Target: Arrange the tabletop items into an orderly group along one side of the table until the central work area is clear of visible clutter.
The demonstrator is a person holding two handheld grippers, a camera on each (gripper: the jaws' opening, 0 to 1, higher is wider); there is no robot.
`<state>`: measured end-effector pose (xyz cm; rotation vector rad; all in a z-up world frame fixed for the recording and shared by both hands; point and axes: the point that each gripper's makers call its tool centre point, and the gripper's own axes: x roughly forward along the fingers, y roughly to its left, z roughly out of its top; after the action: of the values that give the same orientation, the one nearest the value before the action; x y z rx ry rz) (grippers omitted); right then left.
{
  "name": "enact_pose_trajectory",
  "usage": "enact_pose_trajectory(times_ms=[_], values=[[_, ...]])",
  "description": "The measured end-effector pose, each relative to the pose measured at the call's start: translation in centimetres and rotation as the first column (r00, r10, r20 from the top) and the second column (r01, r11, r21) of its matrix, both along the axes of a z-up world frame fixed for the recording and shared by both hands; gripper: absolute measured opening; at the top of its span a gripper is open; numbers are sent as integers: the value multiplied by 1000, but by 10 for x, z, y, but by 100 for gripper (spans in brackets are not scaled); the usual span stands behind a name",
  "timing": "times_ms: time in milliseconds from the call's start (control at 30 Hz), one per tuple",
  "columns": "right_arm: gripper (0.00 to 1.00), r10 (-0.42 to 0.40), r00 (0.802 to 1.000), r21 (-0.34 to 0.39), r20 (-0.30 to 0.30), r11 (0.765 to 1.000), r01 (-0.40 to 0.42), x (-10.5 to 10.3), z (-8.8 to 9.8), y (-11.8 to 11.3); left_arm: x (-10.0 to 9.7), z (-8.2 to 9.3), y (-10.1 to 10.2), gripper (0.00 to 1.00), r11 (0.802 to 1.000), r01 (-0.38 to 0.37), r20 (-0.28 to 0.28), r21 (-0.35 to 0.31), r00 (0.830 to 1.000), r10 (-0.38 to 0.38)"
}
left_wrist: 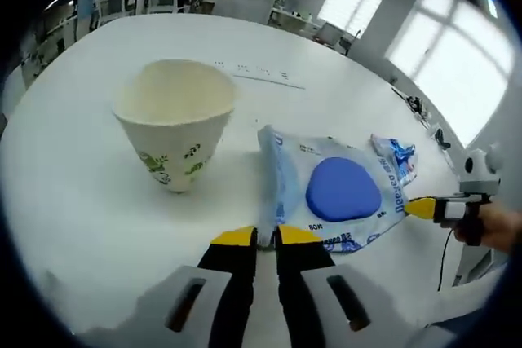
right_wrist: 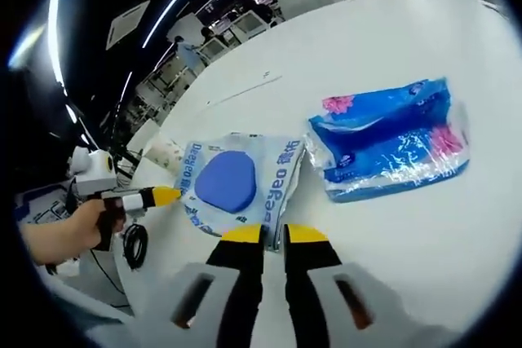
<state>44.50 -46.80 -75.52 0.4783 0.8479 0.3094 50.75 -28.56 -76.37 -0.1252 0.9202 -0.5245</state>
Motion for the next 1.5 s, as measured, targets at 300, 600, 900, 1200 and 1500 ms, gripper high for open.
enact_pose_trajectory(times_ms=[300, 600, 900, 1200, 1500], values=[[0, 35, 996, -47, 82, 998, -31, 15, 25, 4, 8, 25, -3, 0, 1000, 2, 79, 2, 997, -2], [0, 12, 986, -43, 167, 999, -5, 46, 60, -6, 29, 60, -6, 0, 999, -19, 169, -37, 985, 25], [0, 36, 991, -116, 125, 993, -22, 52, 39, -13, 31, 44, -14, 0, 1000, 22, 152, 19, 988, -24], [0, 70, 996, -158, 54, 985, -61, 44, 8, -17, 23, 20, -14, 0, 997, 51, 82, 62, 995, -56], [0, 43, 999, -147, 28, 988, -38, 40, -3, -20, 12, 4, -14, 0, 991, 71, 42, 116, 996, -76]])
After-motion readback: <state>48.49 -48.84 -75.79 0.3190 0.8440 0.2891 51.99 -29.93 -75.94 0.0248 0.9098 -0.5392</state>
